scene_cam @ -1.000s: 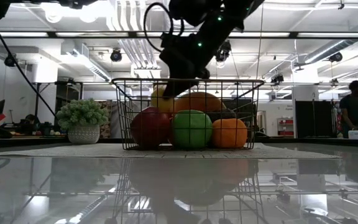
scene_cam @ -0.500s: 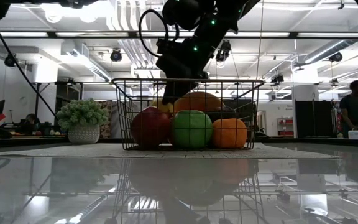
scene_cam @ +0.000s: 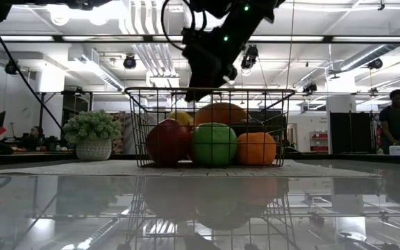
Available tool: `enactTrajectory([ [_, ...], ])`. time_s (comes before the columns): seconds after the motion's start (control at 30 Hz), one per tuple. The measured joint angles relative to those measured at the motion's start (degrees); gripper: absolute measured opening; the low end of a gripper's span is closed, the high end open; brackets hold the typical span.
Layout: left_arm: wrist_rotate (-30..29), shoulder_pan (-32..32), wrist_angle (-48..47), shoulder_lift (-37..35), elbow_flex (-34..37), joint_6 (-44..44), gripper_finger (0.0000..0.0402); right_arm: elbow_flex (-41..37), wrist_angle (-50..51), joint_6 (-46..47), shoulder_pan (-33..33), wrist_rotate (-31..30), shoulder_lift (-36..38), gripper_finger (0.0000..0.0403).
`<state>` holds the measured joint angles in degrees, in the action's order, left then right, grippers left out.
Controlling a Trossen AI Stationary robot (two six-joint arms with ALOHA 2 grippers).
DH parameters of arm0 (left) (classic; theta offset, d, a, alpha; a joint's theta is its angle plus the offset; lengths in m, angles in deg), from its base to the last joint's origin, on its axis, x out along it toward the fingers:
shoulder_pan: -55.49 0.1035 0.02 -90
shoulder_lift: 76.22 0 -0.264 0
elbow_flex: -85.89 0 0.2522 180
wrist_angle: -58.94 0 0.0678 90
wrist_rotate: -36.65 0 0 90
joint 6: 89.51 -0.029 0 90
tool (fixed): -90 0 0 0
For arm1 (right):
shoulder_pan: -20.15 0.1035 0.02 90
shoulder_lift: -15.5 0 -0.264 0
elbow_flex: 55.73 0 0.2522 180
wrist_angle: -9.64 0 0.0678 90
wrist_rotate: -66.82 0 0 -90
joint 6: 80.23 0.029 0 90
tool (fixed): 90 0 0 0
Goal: Build produce basket
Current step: Put the grapes into the wire basket
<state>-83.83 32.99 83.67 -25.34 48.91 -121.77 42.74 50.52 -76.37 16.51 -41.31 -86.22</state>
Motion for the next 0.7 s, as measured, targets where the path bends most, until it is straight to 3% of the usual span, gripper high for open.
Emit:
enactTrajectory([
  [0.2, 0.0, 0.0, -0.05, 0.46, -0.04, 0.66, 0.0254, -0.25, 3.4, -0.27, 2.78, 0.0, 3.36, 0.02],
  [0.37, -3.77, -0.06, -0.07, 1.17, -0.04, 8.78, 0.0254, -2.63, 5.34, -0.69, 6.51, 0.02, 6.99, 0.0201],
  [0.5, -10.91, -0.93, -5.42, 1.86, -0.11, 25.34, 0.0254, -6.37, 4.22, -0.92, 9.42, 0.0, 11.07, 0.0201],
  [0.7, -10.26, -5.11, -36.37, 2.11, -2.01, 61.27, 0.0254, -14.81, -4.45, -3.32, 12.02, 0.0, 17.12, 0.0201],
])
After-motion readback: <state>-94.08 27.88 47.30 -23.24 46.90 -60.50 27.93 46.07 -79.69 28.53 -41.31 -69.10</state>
